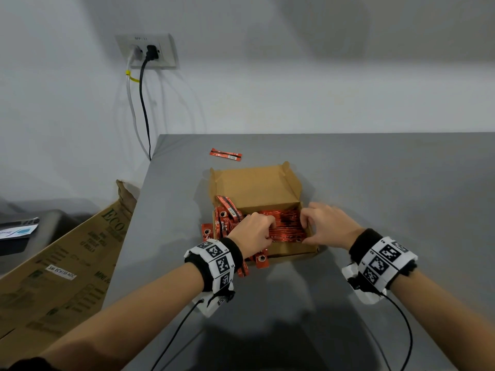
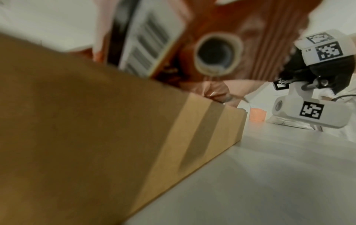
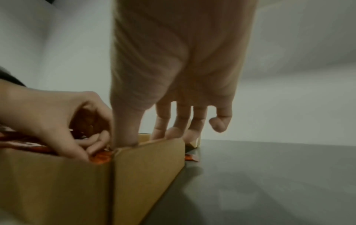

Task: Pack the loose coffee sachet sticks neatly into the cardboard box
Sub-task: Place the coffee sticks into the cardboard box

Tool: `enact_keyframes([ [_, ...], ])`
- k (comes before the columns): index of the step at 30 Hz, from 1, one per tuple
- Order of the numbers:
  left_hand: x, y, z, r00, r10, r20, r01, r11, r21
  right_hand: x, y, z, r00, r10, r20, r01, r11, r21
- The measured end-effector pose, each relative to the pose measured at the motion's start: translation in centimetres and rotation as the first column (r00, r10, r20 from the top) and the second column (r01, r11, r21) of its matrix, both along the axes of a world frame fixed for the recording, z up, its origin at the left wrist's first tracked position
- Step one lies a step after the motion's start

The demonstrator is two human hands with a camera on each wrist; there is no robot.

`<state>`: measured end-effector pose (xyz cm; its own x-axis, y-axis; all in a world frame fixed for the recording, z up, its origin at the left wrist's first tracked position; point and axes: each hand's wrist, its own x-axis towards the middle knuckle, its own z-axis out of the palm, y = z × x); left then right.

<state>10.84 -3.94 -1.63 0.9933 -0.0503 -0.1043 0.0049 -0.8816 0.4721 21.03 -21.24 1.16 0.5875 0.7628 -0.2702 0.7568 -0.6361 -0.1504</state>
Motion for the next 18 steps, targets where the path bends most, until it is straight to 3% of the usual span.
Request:
enact_keyframes([
  [18, 0.2, -0.1, 0.4, 0.999, -0.029, -0.02, 0.03, 0.997, 0.067, -1.0, 0.9, -1.2, 0.992, -0.03, 0.123, 0.035, 0.999, -0.04],
])
